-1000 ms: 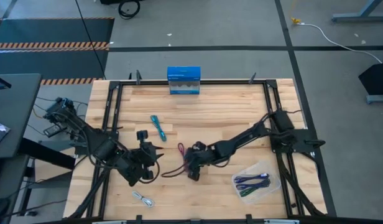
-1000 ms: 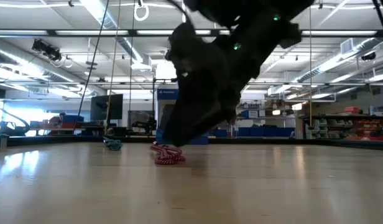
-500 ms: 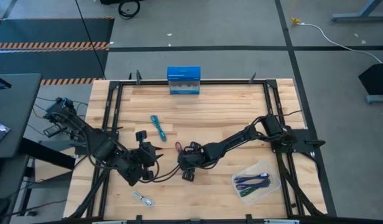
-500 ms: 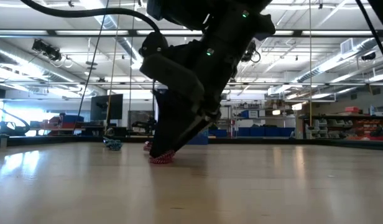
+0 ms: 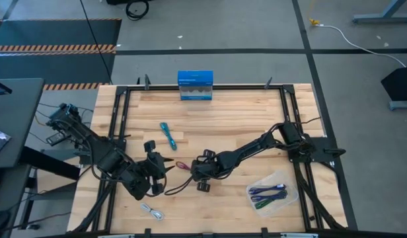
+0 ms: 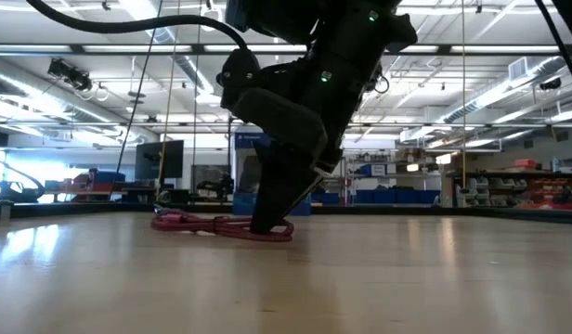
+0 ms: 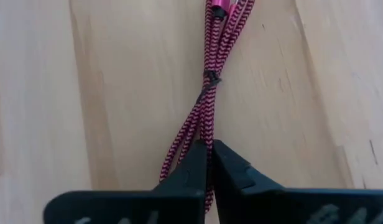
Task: Pick and place USB-C Cables
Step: Put the pink charger cable into the transparent bin
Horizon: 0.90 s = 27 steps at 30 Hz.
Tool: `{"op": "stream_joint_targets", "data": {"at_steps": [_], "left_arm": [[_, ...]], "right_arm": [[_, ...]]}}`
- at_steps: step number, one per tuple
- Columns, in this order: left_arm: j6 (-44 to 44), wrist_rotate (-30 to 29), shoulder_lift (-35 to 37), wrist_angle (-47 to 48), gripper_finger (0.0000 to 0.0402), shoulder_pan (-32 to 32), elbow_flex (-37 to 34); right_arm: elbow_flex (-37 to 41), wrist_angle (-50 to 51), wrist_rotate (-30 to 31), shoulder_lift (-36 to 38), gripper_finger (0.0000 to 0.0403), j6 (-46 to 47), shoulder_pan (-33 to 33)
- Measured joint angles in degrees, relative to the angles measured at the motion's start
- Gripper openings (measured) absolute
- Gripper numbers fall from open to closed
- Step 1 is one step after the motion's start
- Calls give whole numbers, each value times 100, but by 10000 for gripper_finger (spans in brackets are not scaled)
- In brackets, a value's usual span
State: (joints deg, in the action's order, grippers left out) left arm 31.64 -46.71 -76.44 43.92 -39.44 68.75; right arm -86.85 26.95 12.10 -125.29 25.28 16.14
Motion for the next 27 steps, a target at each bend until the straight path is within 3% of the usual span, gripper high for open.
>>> {"op": "stream_joint_targets", "data": {"at_steps": [14,21,27], "left_arm": [[-127,-117,-9,-203,107,-71,-2],[-146,-108,-11,-160,107,-70,-3],[-238,-118,-11,-87,107,-58,-2]], "right_arm": [[34,1910,170,1062,10,477,291],[28,3127,-85,1774,9,563,819],[28,3876,-169,2451,9,1202,1557]]}}
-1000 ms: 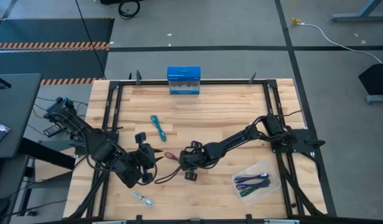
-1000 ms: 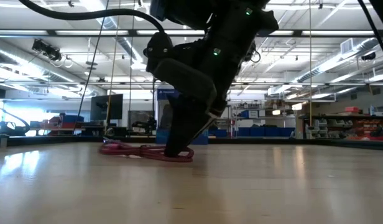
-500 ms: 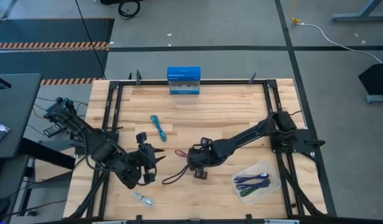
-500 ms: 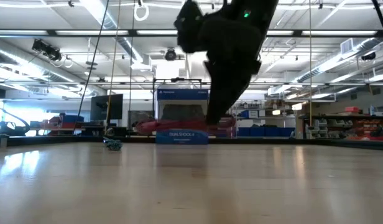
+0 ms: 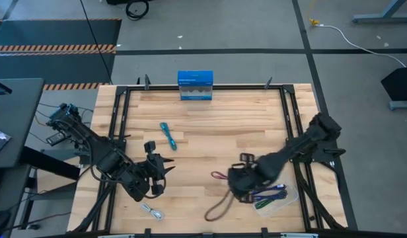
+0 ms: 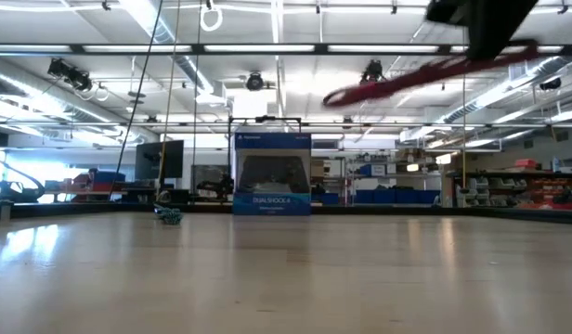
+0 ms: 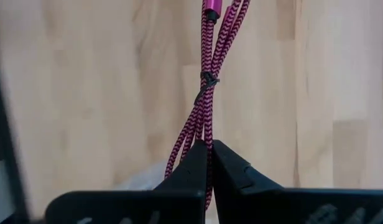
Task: Pick and place USB-C Cables
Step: Put the pink charger cable into the transparent bin
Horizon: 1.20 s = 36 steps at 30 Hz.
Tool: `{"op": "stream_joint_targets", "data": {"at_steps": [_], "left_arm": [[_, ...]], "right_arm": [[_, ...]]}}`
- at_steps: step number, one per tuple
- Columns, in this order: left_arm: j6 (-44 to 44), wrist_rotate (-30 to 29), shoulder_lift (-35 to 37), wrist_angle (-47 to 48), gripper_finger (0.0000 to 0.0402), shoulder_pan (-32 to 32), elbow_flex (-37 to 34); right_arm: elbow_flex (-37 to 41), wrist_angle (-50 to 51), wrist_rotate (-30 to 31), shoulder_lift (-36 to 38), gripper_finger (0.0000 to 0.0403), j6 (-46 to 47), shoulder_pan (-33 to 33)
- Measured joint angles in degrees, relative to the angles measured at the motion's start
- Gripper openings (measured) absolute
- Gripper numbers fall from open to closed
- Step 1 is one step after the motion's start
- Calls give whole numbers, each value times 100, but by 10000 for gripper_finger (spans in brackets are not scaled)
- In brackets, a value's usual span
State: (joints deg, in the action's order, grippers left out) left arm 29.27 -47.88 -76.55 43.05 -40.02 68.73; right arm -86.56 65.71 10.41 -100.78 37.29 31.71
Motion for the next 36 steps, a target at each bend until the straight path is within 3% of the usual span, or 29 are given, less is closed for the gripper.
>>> {"op": "stream_joint_targets", "data": {"at_steps": [4,10,15,24,31,36], "left_arm": [[-61,-129,0,-2,107,128,0],[-430,-329,0,-11,107,316,0],[-597,-354,0,-4,107,390,-2],[-593,-16,0,4,107,393,-2],[-561,182,0,0,107,393,-2],[-496,186,0,4,107,393,-2]], "right_arm": [[-13,524,-74,267,9,272,513],[47,1860,-917,241,9,1183,1133],[61,2417,-1110,241,9,1707,1552],[154,1999,-1324,244,9,1617,2010],[776,1358,-1458,241,10,1115,2108],[1203,1110,-1350,241,55,1350,2104]]}}
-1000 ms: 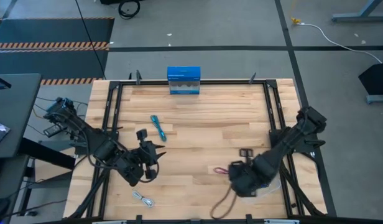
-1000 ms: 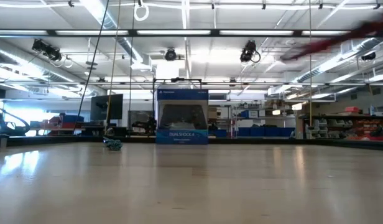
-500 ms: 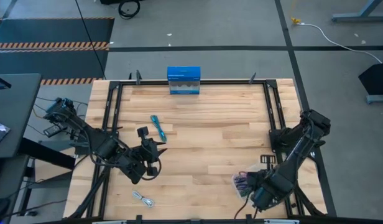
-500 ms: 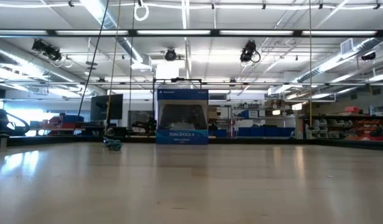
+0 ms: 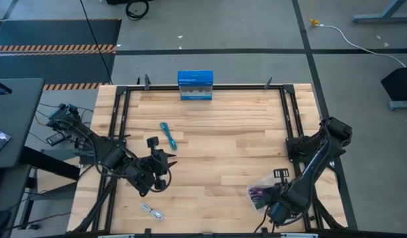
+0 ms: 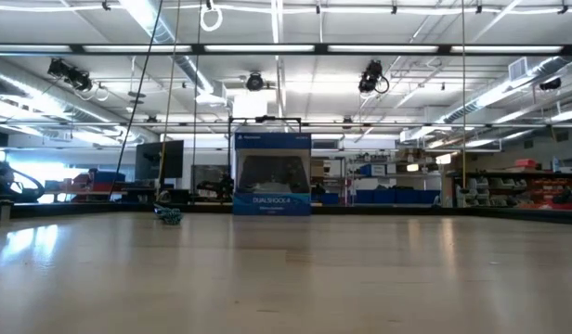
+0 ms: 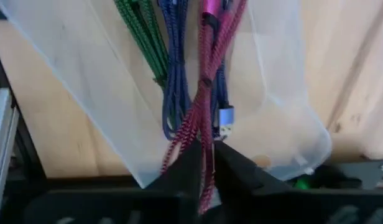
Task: Pick and place USB-C Cables
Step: Put the pink charger cable into the transparent bin, then put the light blue charger cable into the transparent bin
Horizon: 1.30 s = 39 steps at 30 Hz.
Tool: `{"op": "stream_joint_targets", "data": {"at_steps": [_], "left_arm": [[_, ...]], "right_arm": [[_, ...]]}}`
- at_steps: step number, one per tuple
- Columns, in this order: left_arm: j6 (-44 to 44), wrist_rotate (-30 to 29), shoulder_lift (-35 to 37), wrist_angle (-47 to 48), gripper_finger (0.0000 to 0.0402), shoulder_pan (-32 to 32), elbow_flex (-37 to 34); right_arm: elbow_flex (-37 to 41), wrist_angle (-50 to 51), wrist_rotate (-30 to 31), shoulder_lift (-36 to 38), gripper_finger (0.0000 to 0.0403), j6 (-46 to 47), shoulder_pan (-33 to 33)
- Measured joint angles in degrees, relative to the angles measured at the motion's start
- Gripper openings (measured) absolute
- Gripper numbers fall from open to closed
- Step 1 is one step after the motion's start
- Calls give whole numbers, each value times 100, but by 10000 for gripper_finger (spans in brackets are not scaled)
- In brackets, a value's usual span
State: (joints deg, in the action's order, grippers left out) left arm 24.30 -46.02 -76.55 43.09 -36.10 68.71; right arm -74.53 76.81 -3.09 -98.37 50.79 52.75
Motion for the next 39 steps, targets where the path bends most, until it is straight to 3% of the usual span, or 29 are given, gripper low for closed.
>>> {"op": "stream_joint_targets", "data": {"at_steps": [6,10,13,20,24,33,39], "left_arm": [[36,-12,0,102,107,165,0],[590,13,0,669,107,687,0],[792,538,0,1084,108,1296,-13],[-819,2047,-50,1119,109,2423,-638],[-1367,2798,-157,1206,133,2973,-1141],[-3202,2874,-548,824,219,3209,-1311],[-3777,2882,-975,735,244,3394,-1311]], "right_arm": [[167,-92,242,0,139,257,2],[49,45,863,2,181,773,-23],[-115,-23,1448,2,199,1032,-73],[-417,-395,2170,4,207,946,-81],[-429,-724,2362,9,204,735,-48],[-423,-821,2717,11,204,261,-85],[-423,-867,2751,11,203,48,-114]]}}
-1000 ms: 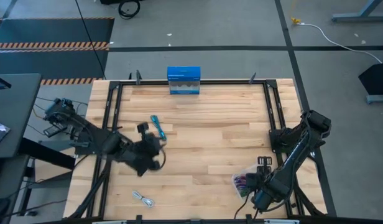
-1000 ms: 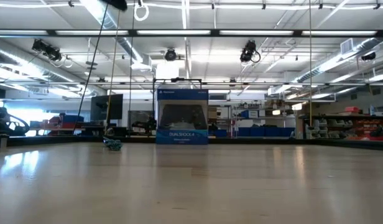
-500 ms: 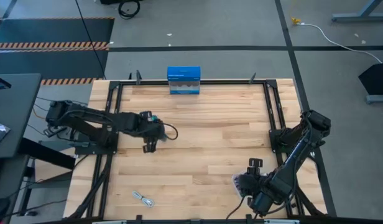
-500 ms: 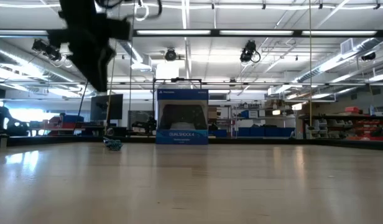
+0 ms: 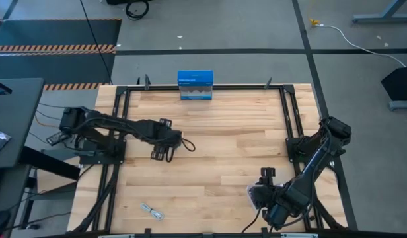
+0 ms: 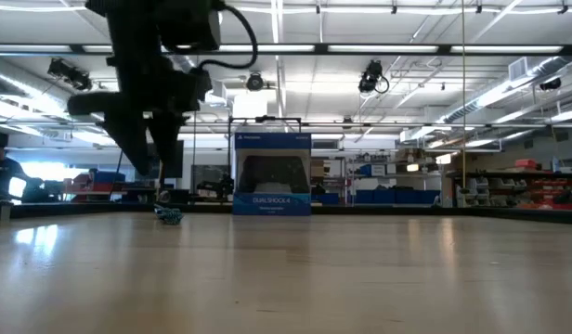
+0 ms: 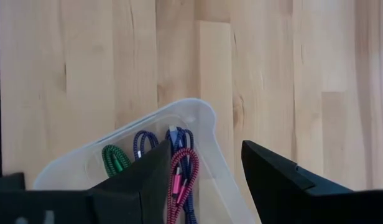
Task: Pick and place USB-C Cables
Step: Put the light blue charger cable into the transparent bin
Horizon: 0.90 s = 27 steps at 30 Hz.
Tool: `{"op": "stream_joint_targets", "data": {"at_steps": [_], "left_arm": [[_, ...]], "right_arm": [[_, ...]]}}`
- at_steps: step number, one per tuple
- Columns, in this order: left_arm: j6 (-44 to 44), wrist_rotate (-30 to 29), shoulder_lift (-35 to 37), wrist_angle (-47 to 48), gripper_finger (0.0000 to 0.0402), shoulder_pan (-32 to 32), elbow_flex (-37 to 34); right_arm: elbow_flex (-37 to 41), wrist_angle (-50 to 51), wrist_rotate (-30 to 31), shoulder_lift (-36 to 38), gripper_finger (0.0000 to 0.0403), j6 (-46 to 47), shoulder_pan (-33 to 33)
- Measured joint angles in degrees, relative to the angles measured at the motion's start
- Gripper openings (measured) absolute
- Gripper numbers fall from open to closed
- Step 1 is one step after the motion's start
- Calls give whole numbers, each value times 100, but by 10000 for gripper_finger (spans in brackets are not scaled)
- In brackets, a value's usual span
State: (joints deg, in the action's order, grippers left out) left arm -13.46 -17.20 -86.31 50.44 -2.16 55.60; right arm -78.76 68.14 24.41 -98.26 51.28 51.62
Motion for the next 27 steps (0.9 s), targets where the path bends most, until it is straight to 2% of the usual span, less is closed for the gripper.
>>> {"op": "stream_joint_targets", "data": {"at_steps": [6,11,19,27], "left_arm": [[-183,35,-357,-149,236,213,-1],[-420,361,-490,-558,232,280,1],[-691,508,-723,-584,231,315,4],[-731,757,-937,-592,231,665,5]], "right_arm": [[2,-16,1,0,203,-89,-29],[2,-60,-6,-1,203,-18,-33],[2,-17,-428,-2,203,167,-33],[2,8,-599,-2,203,92,-44]]}}
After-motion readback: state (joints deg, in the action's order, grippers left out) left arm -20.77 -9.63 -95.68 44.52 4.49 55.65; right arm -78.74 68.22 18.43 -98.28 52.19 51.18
